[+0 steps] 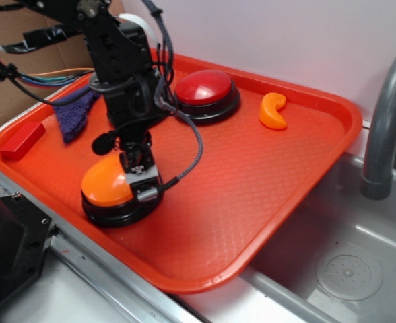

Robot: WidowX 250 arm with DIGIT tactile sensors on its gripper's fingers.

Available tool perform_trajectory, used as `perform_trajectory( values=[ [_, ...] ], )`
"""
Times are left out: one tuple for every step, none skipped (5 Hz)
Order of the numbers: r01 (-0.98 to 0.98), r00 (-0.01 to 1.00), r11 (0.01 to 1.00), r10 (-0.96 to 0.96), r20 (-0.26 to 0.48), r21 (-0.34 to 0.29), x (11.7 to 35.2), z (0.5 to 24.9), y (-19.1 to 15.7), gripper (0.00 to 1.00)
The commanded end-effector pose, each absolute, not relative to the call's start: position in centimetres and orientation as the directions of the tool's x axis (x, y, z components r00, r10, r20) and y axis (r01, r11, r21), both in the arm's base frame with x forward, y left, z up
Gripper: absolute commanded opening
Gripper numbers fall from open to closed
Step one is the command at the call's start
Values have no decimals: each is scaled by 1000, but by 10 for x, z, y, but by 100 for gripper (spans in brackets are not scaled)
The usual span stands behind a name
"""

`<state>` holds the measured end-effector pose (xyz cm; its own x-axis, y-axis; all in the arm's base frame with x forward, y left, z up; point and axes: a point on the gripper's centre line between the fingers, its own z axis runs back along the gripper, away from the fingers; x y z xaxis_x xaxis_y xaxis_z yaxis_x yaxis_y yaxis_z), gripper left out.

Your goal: Push the orange button.

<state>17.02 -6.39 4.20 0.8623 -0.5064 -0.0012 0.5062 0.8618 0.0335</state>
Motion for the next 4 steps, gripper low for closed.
perform_trajectory(
  values=[
    [465, 880, 883, -469, 75, 66, 168, 76, -54, 100],
    [464, 878, 884, -468, 103, 62, 168, 79, -51, 100],
    [465, 877, 883, -470, 99, 69, 168, 84, -52, 100],
    [446, 889, 892, -451, 81, 75, 168, 94, -53, 100]
  ],
)
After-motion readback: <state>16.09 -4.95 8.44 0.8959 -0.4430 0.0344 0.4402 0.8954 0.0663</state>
